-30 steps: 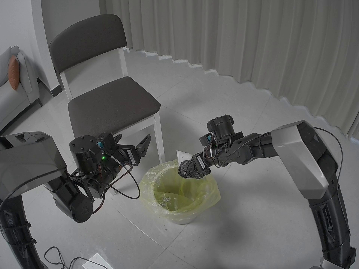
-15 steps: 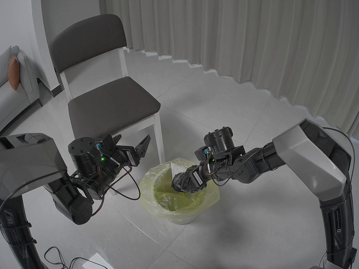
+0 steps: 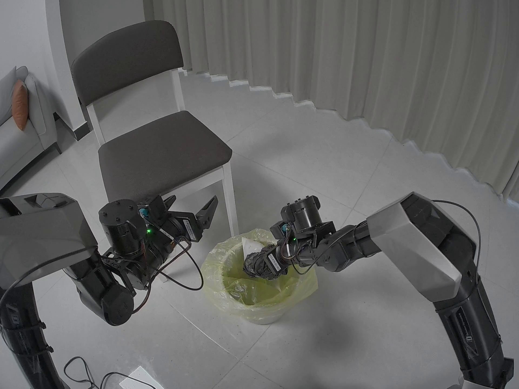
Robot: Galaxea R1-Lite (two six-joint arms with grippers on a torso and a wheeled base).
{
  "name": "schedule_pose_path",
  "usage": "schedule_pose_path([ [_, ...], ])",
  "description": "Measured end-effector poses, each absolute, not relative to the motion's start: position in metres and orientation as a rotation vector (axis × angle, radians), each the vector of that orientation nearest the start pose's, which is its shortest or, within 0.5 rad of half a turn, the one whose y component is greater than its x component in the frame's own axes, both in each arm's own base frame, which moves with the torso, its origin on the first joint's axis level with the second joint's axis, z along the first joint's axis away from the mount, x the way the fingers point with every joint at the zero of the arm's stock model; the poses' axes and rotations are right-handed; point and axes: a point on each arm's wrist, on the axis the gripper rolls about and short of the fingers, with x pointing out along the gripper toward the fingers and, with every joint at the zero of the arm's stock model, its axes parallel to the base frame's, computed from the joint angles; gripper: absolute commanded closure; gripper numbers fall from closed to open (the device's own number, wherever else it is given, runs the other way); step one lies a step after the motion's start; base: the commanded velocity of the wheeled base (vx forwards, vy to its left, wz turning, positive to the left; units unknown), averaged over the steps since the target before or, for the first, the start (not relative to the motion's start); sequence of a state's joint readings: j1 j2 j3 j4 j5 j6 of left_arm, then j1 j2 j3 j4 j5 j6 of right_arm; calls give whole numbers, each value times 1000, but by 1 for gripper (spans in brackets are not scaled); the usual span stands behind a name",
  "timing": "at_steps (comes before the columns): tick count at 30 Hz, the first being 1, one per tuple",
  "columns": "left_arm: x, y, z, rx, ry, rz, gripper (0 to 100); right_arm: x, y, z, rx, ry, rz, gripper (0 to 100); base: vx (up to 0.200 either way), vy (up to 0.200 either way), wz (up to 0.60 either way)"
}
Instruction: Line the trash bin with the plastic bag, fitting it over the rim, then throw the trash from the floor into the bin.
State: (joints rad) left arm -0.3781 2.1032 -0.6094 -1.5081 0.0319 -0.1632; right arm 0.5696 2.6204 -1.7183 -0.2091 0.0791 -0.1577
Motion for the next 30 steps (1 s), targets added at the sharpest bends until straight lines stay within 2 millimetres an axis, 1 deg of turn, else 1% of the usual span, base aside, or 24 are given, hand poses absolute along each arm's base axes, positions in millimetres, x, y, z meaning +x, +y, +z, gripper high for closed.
schedule_pose_path([
  [7, 319, -127, 92, -166, 6, -350, 0, 423, 273, -36, -334, 699, 677, 100, 0, 0, 0],
  [12, 320, -127, 91, -168, -5, -350, 0, 414, 267, -49, -370, 748, 686, 100, 0, 0, 0],
  [14, 320, -127, 90, -168, -4, -350, 0, 410, 264, -49, -384, 761, 691, 100, 0, 0, 0],
  [16, 319, -127, 89, -167, -2, -352, 0, 402, 260, -44, -406, 773, 700, 100, 0, 0, 0],
  [17, 320, -127, 88, -167, -1, -352, 0, 402, 260, -42, -406, 770, 700, 100, 0, 0, 0],
  [23, 319, -128, 87, -167, 1, -353, 0, 411, 265, -28, -393, 712, 697, 100, 0, 0, 0],
  [26, 319, -128, 87, -166, 1, -353, 0, 417, 269, -26, -387, 688, 696, 100, 0, 0, 0],
  [27, 319, -128, 87, -166, 1, -353, 0, 419, 270, -27, -386, 685, 695, 0, 0, 0, 0],
  [30, 319, -128, 87, -167, 2, -353, 0, 420, 272, -33, -391, 700, 692, 0, 0, 0, 0],
])
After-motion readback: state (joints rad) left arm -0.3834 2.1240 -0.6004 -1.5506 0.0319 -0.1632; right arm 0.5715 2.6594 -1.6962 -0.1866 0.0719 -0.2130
